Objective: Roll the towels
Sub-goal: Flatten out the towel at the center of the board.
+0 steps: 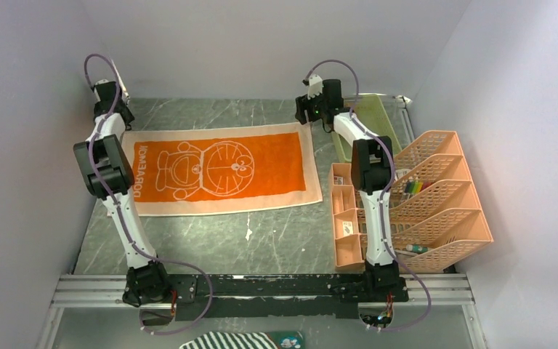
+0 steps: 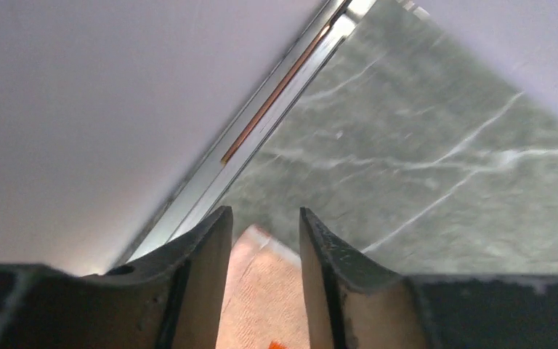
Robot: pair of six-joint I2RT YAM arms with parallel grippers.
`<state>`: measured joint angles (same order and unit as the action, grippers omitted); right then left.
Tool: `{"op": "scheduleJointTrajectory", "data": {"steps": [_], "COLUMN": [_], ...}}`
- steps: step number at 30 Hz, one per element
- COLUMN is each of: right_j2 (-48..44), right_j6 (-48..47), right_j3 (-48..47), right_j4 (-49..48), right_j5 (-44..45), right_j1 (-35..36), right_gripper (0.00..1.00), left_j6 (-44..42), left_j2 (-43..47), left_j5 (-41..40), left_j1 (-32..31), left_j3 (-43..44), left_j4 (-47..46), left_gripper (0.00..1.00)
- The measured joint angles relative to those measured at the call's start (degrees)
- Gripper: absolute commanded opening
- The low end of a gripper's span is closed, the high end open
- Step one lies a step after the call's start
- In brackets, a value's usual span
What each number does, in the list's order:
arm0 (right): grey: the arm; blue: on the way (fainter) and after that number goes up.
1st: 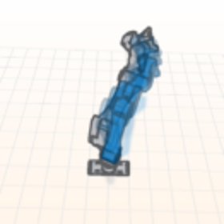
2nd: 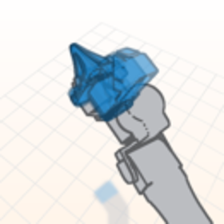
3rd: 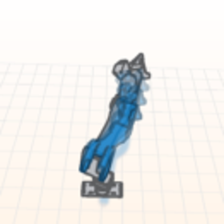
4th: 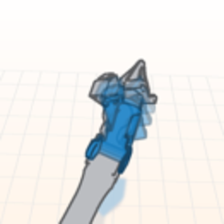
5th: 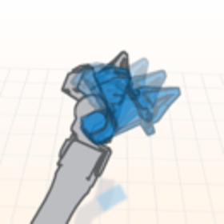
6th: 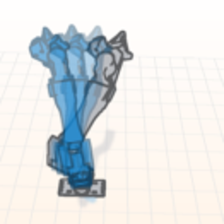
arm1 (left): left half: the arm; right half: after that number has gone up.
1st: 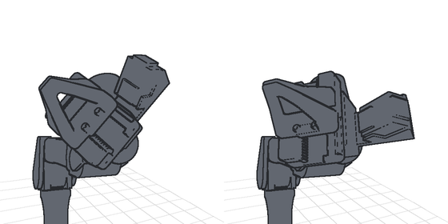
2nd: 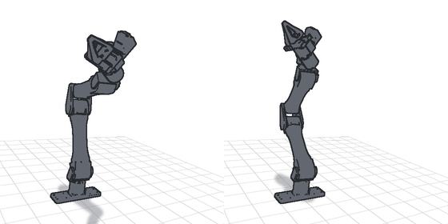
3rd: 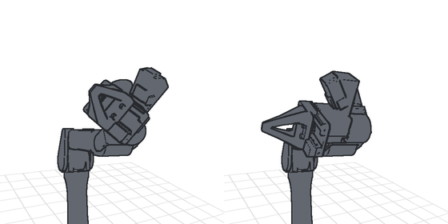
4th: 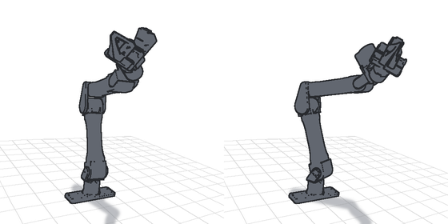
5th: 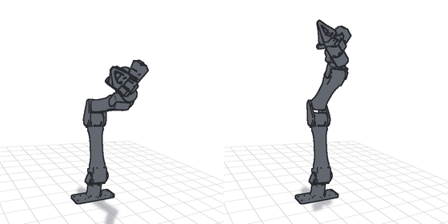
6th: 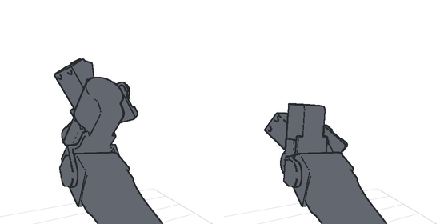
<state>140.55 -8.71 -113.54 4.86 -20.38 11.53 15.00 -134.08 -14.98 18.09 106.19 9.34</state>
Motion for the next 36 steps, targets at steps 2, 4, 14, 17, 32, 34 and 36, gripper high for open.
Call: {"op": "scheduleJointTrajectory", "data": {"steps": [2, 4, 14, 17, 32, 34, 36], "right_j2": [1.6, 1.1, -27.8, -31.8, -23.7, -21.8, -20.8], "right_j6": [-0.3, -0.4, 6.5, 7.7, 10.8, 10.9, 11.2], "right_j3": [-4.2, -4.5, 25.6, 28.4, 21.7, 19.8, 19.8], "right_j4": [2.1, 3.1, -5.8, -6.8, 1.1, 0.9, 0.6], "right_j5": [-0.2, -0.4, -2.2, -1.9, -5.1, -6.5, -8.2], "right_j1": [-0.5, -0.8, 1.5, 4.8, 1.4, 1.4, 1.4], "right_gripper": [0.75, 0.77, 0.73, 0.73, 0.72, 0.72, 0.72], "left_j6": [-0.8, -1.4, 0.9, 0.8, -12.5, -13.4, -14.4], "left_j2": [-1.1, 0.5, 28.6, 31.8, 5.8, 5.6, 5.2], "left_j5": [1.8, 3.4, 9.4, 11.6, 42.1, 42.9, 43.0], "left_j1": [0.2, 0.3, 0.5, 0.7, 10.1, 10.1, 10.1], "left_j3": [4.1, 3.7, -20.0, -23.4, 6.7, 6.8, 6.4], "left_j4": [1.0, 1.1, 0.5, 0.5, 18.4, 18.9, 18.8], "left_gripper": [0.74, 0.84, 0.82, 0.82, 0.86, 0.8, 0.74]}}
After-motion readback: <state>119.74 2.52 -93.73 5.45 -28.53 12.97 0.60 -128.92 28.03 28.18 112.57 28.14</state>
